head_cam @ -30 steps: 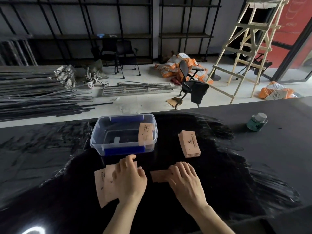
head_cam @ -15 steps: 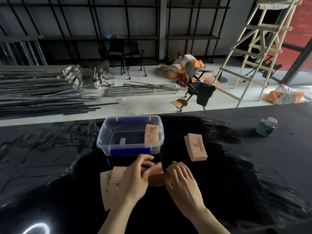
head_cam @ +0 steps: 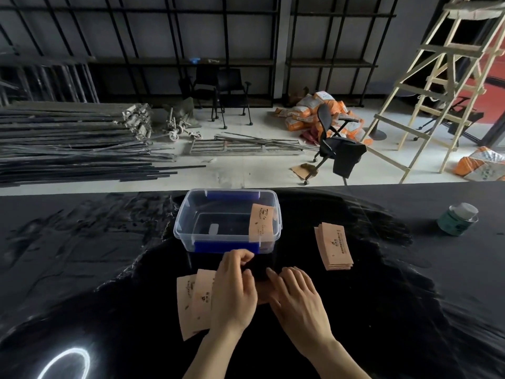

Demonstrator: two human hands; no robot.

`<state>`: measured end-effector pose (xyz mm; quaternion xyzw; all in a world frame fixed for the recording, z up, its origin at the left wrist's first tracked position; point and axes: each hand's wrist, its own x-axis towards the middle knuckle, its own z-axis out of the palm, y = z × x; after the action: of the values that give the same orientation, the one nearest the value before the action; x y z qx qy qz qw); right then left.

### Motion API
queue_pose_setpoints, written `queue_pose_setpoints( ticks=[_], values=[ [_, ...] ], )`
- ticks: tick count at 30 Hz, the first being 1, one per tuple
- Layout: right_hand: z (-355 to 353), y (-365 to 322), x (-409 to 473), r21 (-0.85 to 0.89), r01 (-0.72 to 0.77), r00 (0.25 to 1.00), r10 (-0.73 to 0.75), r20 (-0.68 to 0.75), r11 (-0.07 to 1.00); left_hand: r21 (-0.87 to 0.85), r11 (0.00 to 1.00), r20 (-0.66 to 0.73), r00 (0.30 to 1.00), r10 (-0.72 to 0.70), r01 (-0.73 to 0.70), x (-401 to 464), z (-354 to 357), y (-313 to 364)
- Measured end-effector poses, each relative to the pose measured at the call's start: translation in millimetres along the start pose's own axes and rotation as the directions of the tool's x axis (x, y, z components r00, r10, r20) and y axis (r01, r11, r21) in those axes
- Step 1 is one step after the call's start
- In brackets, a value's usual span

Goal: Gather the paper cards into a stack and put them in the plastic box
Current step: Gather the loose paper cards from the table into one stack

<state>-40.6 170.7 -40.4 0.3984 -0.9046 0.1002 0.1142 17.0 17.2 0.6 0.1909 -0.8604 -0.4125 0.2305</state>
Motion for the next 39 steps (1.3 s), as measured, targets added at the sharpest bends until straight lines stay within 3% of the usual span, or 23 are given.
queue_pose_setpoints(
  ticks=[2, 4, 7, 10, 14, 18, 21, 23, 26, 29, 31, 32, 33, 35, 37, 39],
  values=[
    [3, 0, 4, -0.043, 0.032, 0.996, -0.028, 0.084, 0.999, 0.248, 0.958, -0.173, 0.980, -0.100, 0.141, -2, -20, -20],
    [3, 0, 8, -0.029, 0.016, 0.995, -0.013, 0.098, 0.999, 0.480, 0.810, -0.191, 0.942, -0.278, 0.336, -5, -35, -40],
    [0, -5, 13, 0.038, -0.005, 0.998, 0.002, 0.062, 0.999, 0.659, 0.686, -0.123, 0.944, -0.306, 0.308, -9, -42, -50],
    [0, -10, 16, 0.032, 0.042, 0.998, -0.043, 0.041, 0.999, 0.594, 0.766, -0.061, 0.963, -0.264, 0.248, -2, -40, -43],
    [2, -11, 16, 0.001, 0.034, 0.999, -0.034, 0.035, 0.999, 0.250, 0.956, -0.001, 0.987, -0.159, 0.154, 6, -39, -38],
    [4, -15, 14, 0.077, -0.011, 1.000, 0.011, 0.000, 0.997, 0.161, 0.987, 0.163, 0.986, -0.024, -0.003, 14, -32, -17],
    [5, -18, 13, 0.126, -0.013, 0.995, 0.024, -0.093, 0.992, 0.042, 0.999, 0.312, 0.950, 0.002, -0.016, 14, -18, -9],
    [5, -19, 12, 0.100, 0.037, 0.992, -0.024, -0.126, 0.994, -0.034, 0.999, 0.323, 0.947, 0.004, 0.008, 9, -9, -3],
    [8, -16, 13, 0.037, 0.081, 0.995, -0.079, -0.055, 0.996, -0.083, 0.997, 0.223, 0.975, 0.014, 0.005, 3, -1, 4],
    [12, -14, 15, 0.014, 0.062, 0.998, -0.062, -0.006, 0.998, -0.028, 0.999, -0.062, 0.998, -0.027, 0.025, 1, -10, -14],
    [15, -12, 17, -0.007, 0.052, 0.999, -0.052, 0.008, 0.999, 0.176, 0.966, -0.229, 0.963, -0.145, 0.187, 1, -26, -35],
    [15, -12, 17, -0.010, 0.050, 0.999, -0.050, 0.016, 0.999, 0.316, 0.896, -0.266, 0.935, -0.233, 0.313, 0, -34, -44],
    [14, -13, 18, -0.011, 0.049, 0.999, -0.049, 0.008, 0.999, 0.446, 0.796, -0.270, 0.909, -0.316, 0.410, -2, -42, -52],
    [12, -14, 18, -0.019, 0.046, 0.999, -0.047, -0.017, 0.999, 0.604, 0.660, -0.215, 0.889, -0.405, 0.447, -6, -52, -58],
    [11, -16, 19, -0.012, 0.028, 1.000, -0.028, -0.002, 1.000, 0.613, 0.673, -0.174, 0.901, -0.397, 0.415, -8, -55, -59],
    [11, -17, 19, -0.015, 0.037, 0.999, -0.037, 0.002, 0.999, 0.517, 0.761, -0.141, 0.916, -0.376, 0.392, -6, -59, -55]
  ],
)
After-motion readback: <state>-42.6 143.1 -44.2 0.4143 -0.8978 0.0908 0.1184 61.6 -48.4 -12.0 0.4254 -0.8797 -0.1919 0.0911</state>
